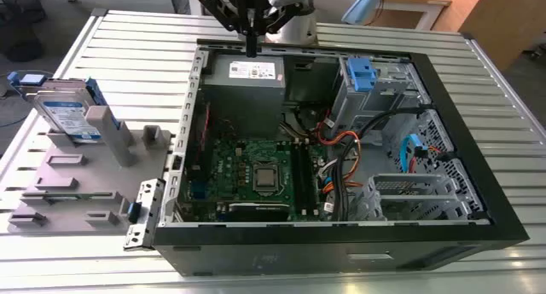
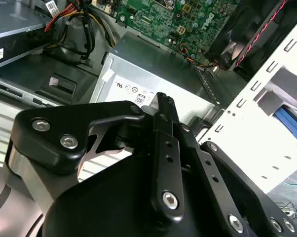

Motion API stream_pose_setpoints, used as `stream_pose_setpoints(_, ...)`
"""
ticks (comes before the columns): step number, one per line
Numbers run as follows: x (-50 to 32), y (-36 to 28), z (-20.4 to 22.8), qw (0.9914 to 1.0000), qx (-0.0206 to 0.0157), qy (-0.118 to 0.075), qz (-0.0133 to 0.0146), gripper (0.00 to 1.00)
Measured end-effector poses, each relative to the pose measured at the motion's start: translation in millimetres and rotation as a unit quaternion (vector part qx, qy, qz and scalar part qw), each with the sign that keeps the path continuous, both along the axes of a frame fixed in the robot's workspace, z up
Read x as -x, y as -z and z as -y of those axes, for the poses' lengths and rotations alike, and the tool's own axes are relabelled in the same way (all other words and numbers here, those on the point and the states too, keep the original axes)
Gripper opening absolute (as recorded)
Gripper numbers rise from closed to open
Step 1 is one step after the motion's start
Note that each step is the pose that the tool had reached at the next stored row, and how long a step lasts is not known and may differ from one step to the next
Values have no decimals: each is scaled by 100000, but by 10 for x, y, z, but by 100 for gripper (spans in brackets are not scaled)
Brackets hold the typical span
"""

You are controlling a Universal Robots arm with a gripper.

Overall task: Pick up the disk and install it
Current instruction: 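Reach for the disk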

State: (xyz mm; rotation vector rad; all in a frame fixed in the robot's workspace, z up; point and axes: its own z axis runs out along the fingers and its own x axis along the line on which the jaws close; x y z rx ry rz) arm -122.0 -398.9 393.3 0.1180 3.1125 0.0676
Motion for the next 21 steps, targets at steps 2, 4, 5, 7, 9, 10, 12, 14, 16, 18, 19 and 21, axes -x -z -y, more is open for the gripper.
stream_pose_setpoints(2, 0, 0, 0, 100000, 0, -2, 0, 11)
stream_pose_setpoints(4, 0, 0, 0, 100000, 0, -1, 2, 11)
stream_pose_setpoints(5, 1, 0, 0, 100000, 1, -4, 1, 11)
stream_pose_setpoints(7, 7, 0, 0, 100000, 2, 5, -2, 11)
stream_pose_setpoints(9, 15, 0, 0, 100000, -1, 1, 1, 11)
stream_pose_setpoints(10, 19, 0, 0, 100000, -3, -1, 6, 11)
stream_pose_setpoints(12, 30, 0, 0, 100000, 0, -2, 2, 11)
stream_pose_setpoints(14, 37, 0, 0, 100000, 1, -4, 1, 11)
stream_pose_setpoints(16, 39, 0, 0, 100000, 0, -1, 2, 11)
stream_pose_setpoints(18, 40, 0, 0, 100000, 0, -2, 1, 11)
stream_pose_setpoints(19, 42, 0, 0, 100000, 0, 0, 1, 11)
stream_pose_setpoints(21, 48, 0, 0, 100000, -2, 6, 2, 11)
